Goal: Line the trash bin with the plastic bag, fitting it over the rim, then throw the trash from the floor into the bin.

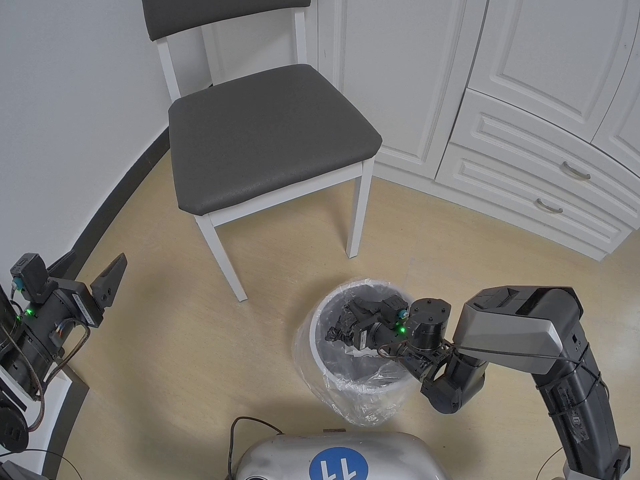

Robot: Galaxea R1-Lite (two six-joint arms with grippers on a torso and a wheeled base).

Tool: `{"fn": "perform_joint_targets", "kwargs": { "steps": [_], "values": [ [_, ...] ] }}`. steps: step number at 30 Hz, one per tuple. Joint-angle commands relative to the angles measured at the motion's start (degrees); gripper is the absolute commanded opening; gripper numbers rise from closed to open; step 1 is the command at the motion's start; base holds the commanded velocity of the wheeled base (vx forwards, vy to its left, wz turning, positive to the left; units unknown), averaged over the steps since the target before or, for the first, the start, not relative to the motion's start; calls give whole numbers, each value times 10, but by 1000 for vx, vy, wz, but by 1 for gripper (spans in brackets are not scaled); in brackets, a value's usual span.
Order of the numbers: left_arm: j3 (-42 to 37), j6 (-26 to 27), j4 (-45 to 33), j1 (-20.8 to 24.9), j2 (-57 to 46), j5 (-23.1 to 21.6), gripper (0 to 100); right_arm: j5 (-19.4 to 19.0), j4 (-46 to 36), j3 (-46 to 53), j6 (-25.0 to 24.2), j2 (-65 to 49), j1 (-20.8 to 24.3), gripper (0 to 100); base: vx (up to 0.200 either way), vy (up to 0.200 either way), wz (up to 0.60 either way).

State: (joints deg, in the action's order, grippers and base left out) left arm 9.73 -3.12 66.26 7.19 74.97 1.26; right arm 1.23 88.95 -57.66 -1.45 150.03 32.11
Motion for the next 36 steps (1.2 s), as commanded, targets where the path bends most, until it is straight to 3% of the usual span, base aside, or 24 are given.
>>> {"fn": "perform_joint_targets", "kwargs": {
  "steps": [1, 16, 17, 32, 36],
  "values": [
    [-1, 0, 0, 0, 1, 0, 100, -2, 10, 0, 1, 19, -4, 0, 0, 0, 0],
    [-1, -1, 8, -1, 2, 1, 100, -13, 10, -14, 7, 48, -8, 0, 0, 0, 0],
    [-1, -1, 8, -1, 2, 1, 100, -13, 10, -14, 7, 48, -8, 100, 0, 0, 0],
    [-1, -1, 8, 0, 1, 1, 100, -13, 10, 40, 9, -28, -8, 100, 0, 0, 0],
    [-1, 1, 8, 0, 7, 1, 100, -11, 10, 91, 36, -96, -12, 100, 0, 0, 0]
  ]
}}
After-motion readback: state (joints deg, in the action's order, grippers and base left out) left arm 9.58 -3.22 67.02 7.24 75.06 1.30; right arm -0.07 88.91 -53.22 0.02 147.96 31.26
